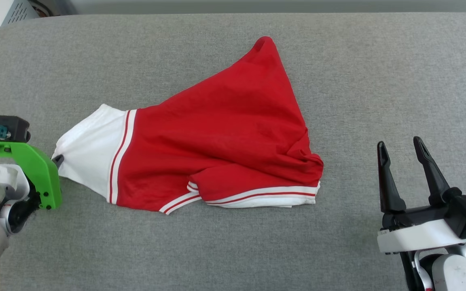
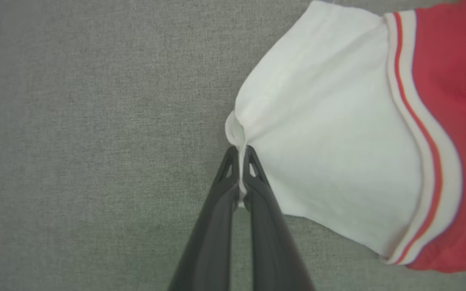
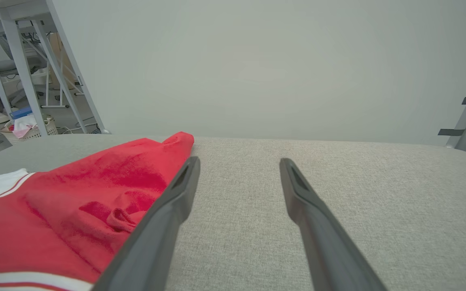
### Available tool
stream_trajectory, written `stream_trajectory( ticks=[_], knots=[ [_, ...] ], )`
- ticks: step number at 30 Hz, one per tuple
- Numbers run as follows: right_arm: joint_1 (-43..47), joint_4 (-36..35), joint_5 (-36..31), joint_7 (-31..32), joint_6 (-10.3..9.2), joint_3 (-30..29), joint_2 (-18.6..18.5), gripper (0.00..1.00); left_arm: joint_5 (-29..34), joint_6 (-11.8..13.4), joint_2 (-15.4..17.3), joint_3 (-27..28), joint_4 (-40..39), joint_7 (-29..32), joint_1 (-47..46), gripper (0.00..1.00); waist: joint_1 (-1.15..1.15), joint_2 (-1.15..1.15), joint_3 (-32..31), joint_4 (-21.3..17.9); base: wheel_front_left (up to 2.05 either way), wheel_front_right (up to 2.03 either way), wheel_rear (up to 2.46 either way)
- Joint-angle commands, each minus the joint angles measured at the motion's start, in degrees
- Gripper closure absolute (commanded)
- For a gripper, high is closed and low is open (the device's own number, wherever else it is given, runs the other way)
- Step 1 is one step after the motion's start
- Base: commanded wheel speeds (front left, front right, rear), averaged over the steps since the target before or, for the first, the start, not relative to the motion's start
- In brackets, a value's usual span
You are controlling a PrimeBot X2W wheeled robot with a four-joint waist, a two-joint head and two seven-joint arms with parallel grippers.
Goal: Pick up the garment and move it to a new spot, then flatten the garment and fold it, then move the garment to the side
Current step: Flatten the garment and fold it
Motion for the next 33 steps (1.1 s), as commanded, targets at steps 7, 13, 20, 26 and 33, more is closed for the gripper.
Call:
stream_trajectory(
  ticks=[7, 13, 20, 26, 33],
  knots=[
    [2.36, 0.71, 0.02, -0.35, -0.04, -0.91, -0.11, 0.0, -0.7, -0.24, -4.96, 0.58, 6.72, -5.76, 2.11, 0.0, 0.0, 0.0, -2.18, -0.17, 0.0, 0.0, 0.0],
    [3.66, 0.18, 0.23, -0.35, -0.04, -1.95, -0.11, 0.0, 3.46, 2.06, -8.53, 1.66, 8.62, -19.6, 1.9, 0.0, 0.0, 0.0, -5.71, 1.42, 0.0, 0.0, 0.0],
    [4.05, -2.58, -1.01, -0.35, -0.04, -4.11, -0.11, 0.0, 11.16, 7.25, -10.15, 12.79, 0.68, -22.79, 5.44, 0.0, 0.0, 0.0, -8.98, 3.79, 0.0, 0.0, 0.0],
    [2.66, -5.68, -3.27, -0.35, -0.04, -4.12, -0.49, 0.0, 25.25, 13.7, -12.62, 27.99, -14.38, -22.81, 18.13, 0.0, 0.0, 0.0, -10.78, 5.36, 0.0, 0.0, 0.0],
    [-1.49, -8.56, -3.27, -0.35, -0.04, -1.31, -5.03, 0.0, 40.01, 17.25, -19.17, 39.22, -27.36, -22.82, 31.97, 0.0, 0.0, 0.0, -11.54, 6.3, 0.0, 0.0, 0.0]
  ],
)
